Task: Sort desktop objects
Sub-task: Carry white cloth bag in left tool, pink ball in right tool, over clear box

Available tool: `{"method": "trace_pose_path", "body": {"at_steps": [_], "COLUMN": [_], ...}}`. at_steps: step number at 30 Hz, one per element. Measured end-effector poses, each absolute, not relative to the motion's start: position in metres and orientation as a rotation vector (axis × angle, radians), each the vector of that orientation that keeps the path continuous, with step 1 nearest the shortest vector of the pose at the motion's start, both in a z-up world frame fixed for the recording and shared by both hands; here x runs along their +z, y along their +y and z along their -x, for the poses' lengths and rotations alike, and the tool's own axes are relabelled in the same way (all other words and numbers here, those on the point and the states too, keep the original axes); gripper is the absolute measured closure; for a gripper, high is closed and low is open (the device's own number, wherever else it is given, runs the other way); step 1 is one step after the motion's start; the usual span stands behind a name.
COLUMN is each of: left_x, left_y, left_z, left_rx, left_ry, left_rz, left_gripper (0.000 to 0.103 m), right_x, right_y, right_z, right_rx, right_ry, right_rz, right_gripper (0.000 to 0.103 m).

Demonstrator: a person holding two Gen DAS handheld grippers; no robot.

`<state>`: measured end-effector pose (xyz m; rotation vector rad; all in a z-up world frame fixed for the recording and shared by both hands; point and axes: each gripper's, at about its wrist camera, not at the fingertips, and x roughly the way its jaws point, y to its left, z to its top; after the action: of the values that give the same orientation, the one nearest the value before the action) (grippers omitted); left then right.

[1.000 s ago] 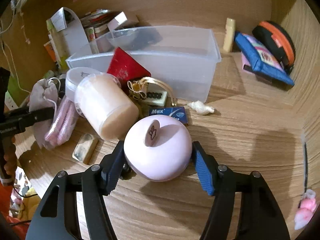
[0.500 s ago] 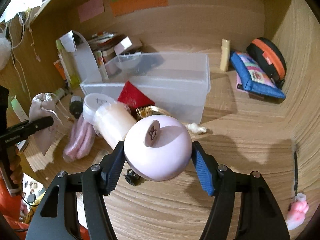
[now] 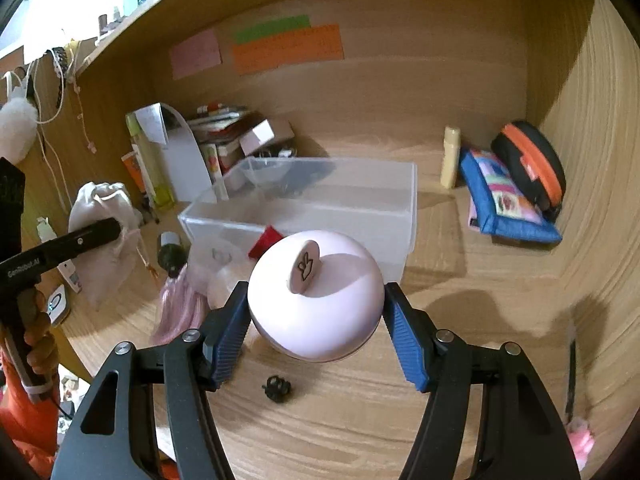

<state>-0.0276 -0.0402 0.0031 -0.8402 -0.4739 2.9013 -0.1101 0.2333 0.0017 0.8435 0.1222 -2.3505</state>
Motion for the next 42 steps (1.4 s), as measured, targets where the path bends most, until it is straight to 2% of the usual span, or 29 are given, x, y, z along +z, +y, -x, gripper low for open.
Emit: {"method": "trace_pose_path", "body": {"at_steps": [11, 22, 42], "left_x": [0.019, 0.04, -0.003], "left_y": [-0.035, -0.052, -0.037], "left_z": [0.05, 0.07, 0.163], "left_rx": [2.925, 2.85, 2.763], "left_ry": [-0.412, -0.494, -0.484], "left_rz": [0.783, 0.749, 0.982], "left_gripper": [0.069, 0.07, 0.07], "right_x": [0.015, 0.02, 0.001], "right_y": [0.23, 0.216, 0.189], "right_z": [0.145, 0.172, 0.224], "right_rx": [-2.346, -2.321, -2.298], "right_ry": [0.098, 0.095, 0.131], "right_rz": [-0.826, -0.82, -0.923], "right_gripper": [0.041, 0.041, 0.041]}}
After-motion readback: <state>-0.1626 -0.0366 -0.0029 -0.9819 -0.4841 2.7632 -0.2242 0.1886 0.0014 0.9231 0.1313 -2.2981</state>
